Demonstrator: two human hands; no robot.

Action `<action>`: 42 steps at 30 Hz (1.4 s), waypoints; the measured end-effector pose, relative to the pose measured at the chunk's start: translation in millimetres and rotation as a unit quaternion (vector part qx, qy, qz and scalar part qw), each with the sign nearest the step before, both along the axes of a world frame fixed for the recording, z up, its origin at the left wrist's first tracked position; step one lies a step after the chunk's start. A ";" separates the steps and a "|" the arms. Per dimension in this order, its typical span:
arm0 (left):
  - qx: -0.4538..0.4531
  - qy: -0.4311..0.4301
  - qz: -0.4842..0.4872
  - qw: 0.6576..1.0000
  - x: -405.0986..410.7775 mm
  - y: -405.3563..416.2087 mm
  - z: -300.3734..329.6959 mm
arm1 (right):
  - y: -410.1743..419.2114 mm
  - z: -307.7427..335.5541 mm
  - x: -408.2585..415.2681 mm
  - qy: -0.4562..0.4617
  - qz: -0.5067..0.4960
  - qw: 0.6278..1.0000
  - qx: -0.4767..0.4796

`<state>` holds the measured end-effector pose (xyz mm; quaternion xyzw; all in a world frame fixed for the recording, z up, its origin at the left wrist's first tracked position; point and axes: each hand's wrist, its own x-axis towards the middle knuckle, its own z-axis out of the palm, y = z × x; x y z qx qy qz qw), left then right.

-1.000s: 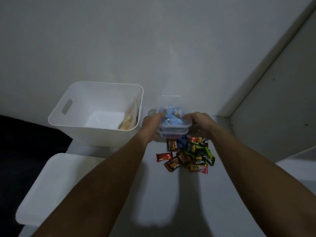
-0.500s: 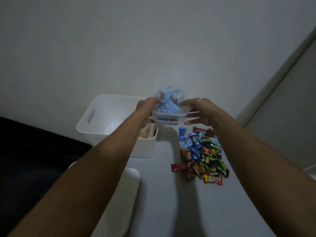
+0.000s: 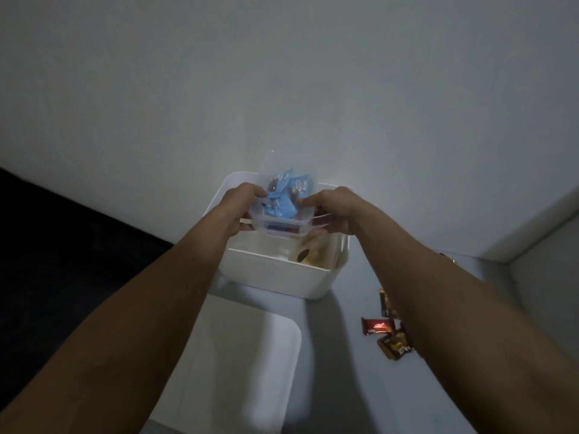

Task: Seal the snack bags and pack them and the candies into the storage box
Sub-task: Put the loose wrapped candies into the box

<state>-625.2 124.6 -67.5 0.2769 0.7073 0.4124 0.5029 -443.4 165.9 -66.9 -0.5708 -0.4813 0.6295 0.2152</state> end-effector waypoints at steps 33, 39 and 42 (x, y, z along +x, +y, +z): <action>0.131 0.515 -0.059 0.845 -106.8 51.3 -97.3 | 26.0 -118.9 -98.5 -0.122 0.038 0.990 -0.065; 0.129 0.505 -0.059 0.851 -121.1 58.2 -106.0 | 25.5 -120.4 -122.5 -0.082 0.063 0.992 -0.069; 0.124 0.518 -0.082 0.842 -119.2 58.2 -111.0 | 22.9 -122.3 -126.8 -0.096 0.086 0.990 -0.059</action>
